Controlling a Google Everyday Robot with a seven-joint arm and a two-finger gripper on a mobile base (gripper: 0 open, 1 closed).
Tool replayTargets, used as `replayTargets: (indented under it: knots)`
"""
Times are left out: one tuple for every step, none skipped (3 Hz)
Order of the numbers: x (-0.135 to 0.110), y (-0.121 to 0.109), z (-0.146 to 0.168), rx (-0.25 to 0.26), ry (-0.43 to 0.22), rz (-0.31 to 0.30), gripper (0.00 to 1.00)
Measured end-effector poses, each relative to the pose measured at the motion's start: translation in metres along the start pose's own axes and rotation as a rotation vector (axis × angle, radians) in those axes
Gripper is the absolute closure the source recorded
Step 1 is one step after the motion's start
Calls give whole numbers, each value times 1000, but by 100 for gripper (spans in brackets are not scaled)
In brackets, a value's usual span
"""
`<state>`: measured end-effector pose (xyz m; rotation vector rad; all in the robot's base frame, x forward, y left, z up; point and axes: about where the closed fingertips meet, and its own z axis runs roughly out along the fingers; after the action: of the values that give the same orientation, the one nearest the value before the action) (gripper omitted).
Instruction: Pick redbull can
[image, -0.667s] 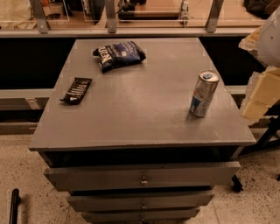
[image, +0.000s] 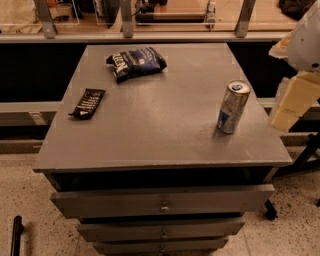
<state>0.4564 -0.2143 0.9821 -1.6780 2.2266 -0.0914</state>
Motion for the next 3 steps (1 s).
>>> replayTargets:
  knots:
    - [-1, -15, 20, -44, -14, 31, 0]
    - [-9, -30, 45, -86, -45, 50, 0]
    - [-17, -40, 66, -115, -69, 66, 0]
